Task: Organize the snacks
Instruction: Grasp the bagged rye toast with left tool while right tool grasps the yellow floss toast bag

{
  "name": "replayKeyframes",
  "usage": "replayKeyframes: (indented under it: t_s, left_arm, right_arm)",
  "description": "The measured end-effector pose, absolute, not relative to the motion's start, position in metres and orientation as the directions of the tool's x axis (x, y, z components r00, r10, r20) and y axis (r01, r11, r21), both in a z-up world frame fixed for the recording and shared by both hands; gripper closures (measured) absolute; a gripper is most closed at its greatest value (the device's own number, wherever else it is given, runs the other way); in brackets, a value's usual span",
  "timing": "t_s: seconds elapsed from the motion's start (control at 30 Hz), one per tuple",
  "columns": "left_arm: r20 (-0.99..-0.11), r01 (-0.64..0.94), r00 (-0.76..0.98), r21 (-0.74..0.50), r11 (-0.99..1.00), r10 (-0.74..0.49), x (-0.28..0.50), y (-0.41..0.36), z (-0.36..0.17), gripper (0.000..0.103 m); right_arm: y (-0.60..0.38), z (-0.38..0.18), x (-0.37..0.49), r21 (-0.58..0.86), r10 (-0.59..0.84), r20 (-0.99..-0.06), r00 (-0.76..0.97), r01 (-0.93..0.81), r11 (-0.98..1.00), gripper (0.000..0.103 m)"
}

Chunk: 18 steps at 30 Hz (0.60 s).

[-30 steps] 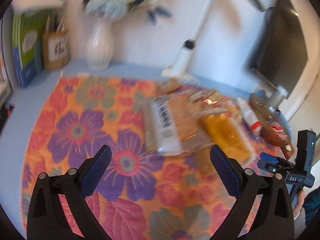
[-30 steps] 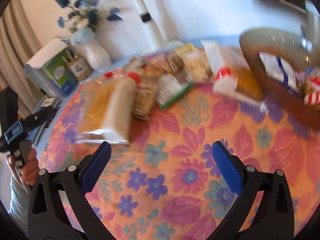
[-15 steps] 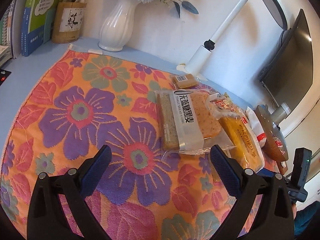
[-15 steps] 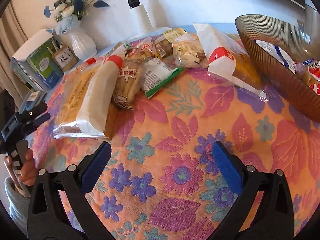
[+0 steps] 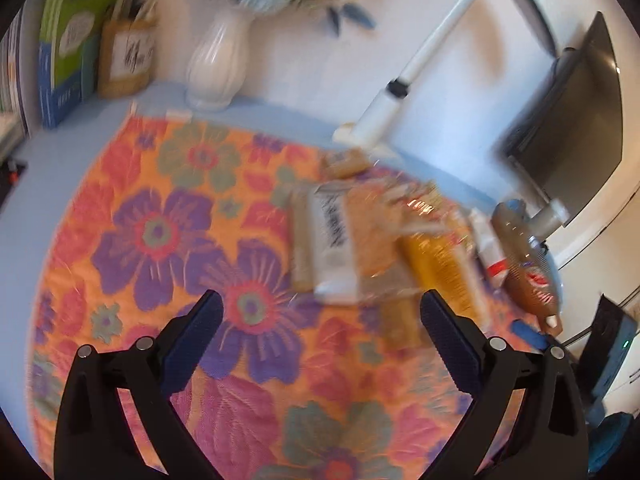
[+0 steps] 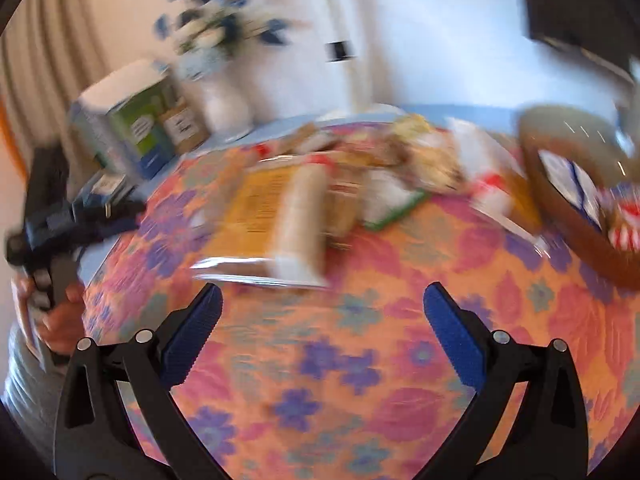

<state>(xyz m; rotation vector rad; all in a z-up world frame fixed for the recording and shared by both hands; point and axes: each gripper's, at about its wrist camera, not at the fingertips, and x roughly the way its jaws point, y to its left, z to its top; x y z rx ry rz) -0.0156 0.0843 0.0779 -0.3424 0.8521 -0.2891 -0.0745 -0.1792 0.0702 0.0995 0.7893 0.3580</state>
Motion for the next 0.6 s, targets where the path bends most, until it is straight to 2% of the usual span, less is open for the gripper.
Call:
replayKeyframes:
  t_s: [0.13,0.27,0.37,0.4,0.5,0.6]
  left_arm:
    - [-0.706,0.111,0.6,-0.394,0.913,-0.377,0.012,0.071,0.097,0.005]
    - [-0.725,0.125,0.569,-0.39,0.912,-0.388,0.043,0.05,0.08,0.005]
    - [-0.728,0.102,0.544,-0.436,0.894,-0.417,0.055,0.054,0.065,0.005]
    - [-0.729,0.099,0.533,-0.45,0.888,-0.429,0.058,0.056,0.061,0.005]
    - [-0.74,0.102,0.518,-0.446,0.889,-0.43,0.063,0.054,0.053,0.005]
    - [-0.744,0.115,0.504,-0.445,0.888,-0.438,0.068,0.047,0.042,0.005]
  right_arm:
    - [-0.143,0.075,-0.05,0.166,0.307,-0.734,0.606,-0.279,0.946,0.003]
    - [-0.121,0.063,-0.024,0.166,0.286,-0.772,0.567,-0.255,0.953,0.003]
    - [-0.11,0.056,-0.013,0.169,0.284,-0.793,0.539,-0.253,0.953,0.003]
    - [-0.107,0.052,-0.009,0.158,0.27,-0.802,0.533,-0.247,0.956,0.004]
    - [-0.112,0.049,-0.008,0.17,0.276,-0.8,0.532,-0.239,0.956,0.021]
    - [-0.126,0.051,-0.017,0.204,0.291,-0.787,0.544,-0.214,0.955,0.023]
